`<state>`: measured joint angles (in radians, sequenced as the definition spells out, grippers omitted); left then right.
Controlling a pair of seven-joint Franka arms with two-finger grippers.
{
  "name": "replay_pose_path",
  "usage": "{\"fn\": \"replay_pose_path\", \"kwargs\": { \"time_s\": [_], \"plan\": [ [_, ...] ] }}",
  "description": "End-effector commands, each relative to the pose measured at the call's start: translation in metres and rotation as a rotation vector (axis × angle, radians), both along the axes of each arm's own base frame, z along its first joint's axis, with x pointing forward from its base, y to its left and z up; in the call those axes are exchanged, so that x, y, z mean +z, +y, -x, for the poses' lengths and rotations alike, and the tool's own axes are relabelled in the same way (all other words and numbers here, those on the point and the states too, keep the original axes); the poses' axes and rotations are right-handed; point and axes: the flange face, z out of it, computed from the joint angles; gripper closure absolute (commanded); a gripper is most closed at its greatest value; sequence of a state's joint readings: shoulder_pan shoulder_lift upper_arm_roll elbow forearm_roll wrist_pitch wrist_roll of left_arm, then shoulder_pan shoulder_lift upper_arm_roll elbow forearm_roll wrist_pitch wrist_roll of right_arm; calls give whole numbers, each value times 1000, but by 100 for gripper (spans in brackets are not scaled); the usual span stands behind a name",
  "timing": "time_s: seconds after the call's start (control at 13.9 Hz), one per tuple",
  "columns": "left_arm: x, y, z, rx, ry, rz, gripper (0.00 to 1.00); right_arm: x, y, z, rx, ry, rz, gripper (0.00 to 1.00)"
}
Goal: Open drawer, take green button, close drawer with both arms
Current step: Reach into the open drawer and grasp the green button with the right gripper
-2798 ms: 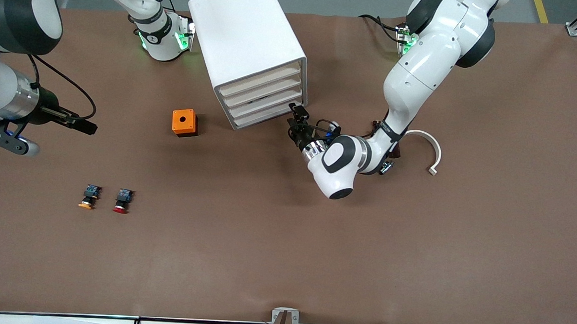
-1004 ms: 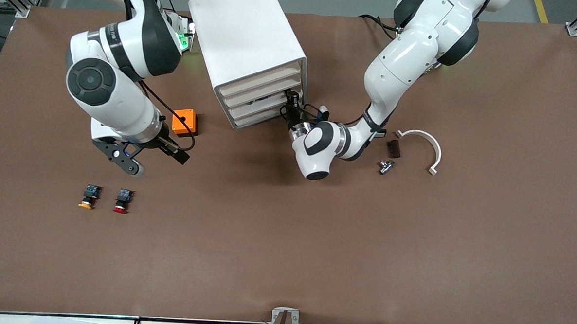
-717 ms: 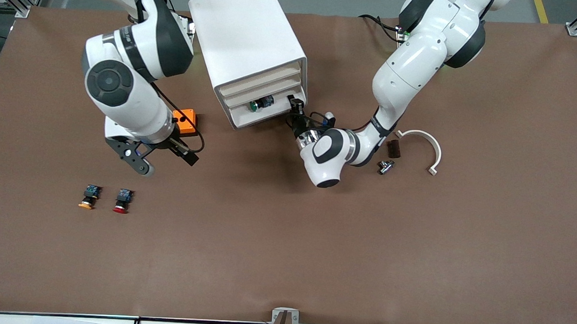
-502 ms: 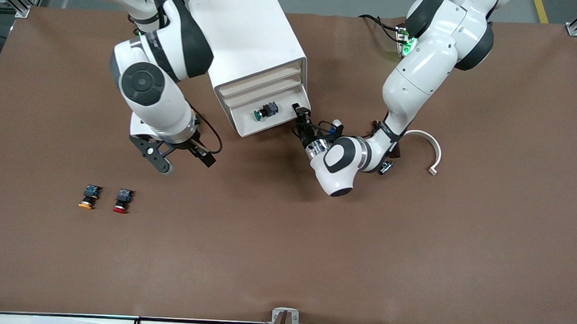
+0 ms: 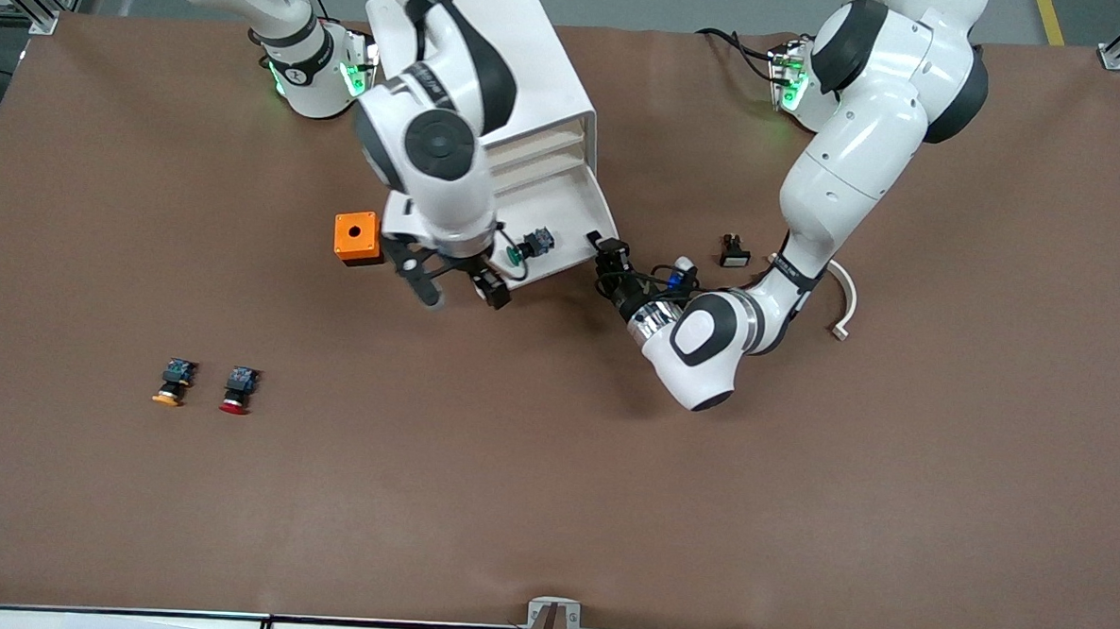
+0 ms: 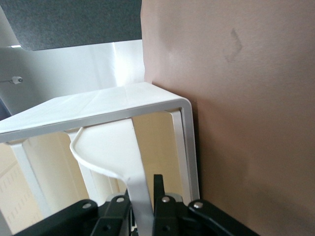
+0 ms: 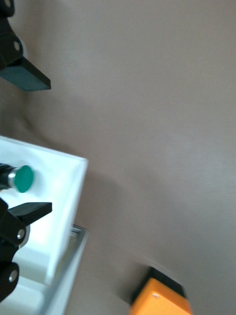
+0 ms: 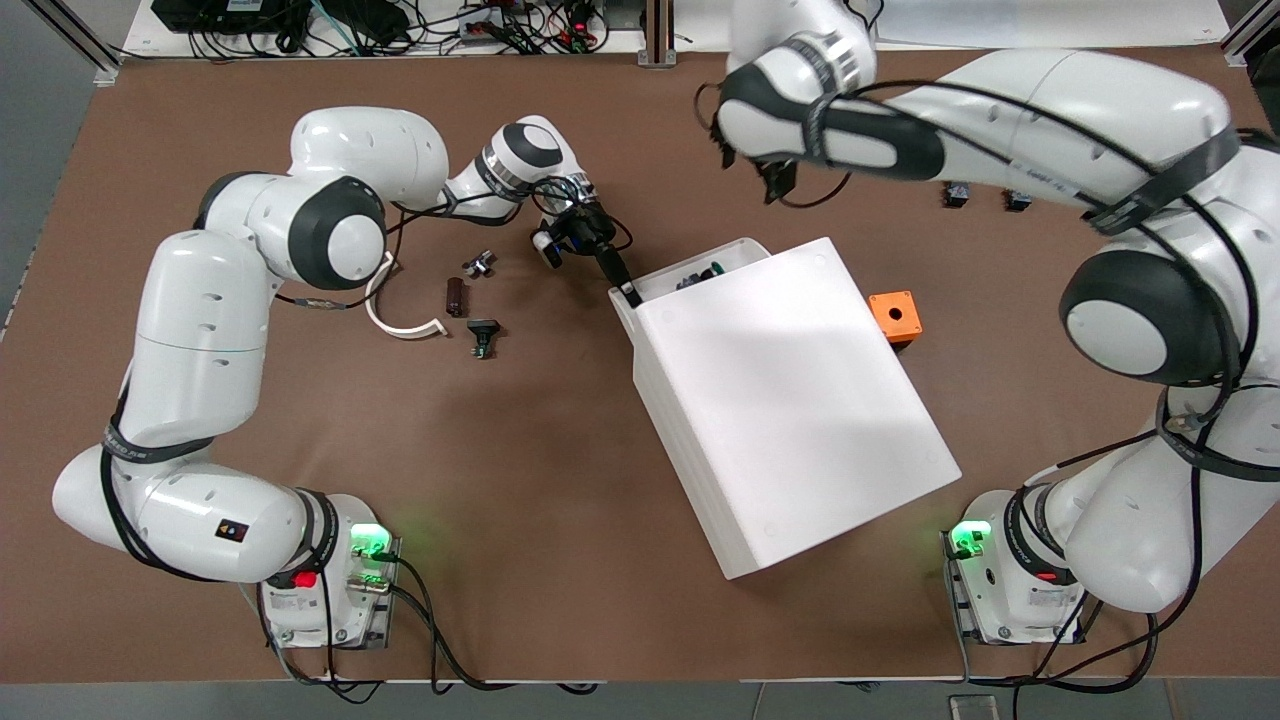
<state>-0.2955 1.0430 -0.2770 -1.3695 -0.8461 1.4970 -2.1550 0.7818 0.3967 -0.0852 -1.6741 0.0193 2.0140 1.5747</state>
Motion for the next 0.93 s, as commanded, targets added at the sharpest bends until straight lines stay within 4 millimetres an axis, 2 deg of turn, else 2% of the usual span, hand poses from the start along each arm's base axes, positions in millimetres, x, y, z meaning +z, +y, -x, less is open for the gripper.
{"fn": "replay_pose_path", "kwargs": {
  "time_s": [0.0,0.14,0.22,0.43,0.5,0.65,0.86],
  "plan": [
    [1,4,-8,26,0,2,84,-13,25,18,-22,-8,5,0],
    [1,6,-10,34,1,5,76,-26,46,35,-11,-6,12,0],
    [1,6,-11,39,-4,8,66,-35,52,42,-9,-6,15,0],
    [3,9,-16,39,-58,58,22,-60,64,67,28,-26,-4,0],
    [6,9,-19,38,-85,88,12,-66,63,69,30,-22,0,0],
    [13,7,-22,25,-139,157,2,-74,61,72,34,-15,13,0],
    [38,9,-51,39,-250,267,1,-88,67,85,59,0,34,0]
  ]
}}
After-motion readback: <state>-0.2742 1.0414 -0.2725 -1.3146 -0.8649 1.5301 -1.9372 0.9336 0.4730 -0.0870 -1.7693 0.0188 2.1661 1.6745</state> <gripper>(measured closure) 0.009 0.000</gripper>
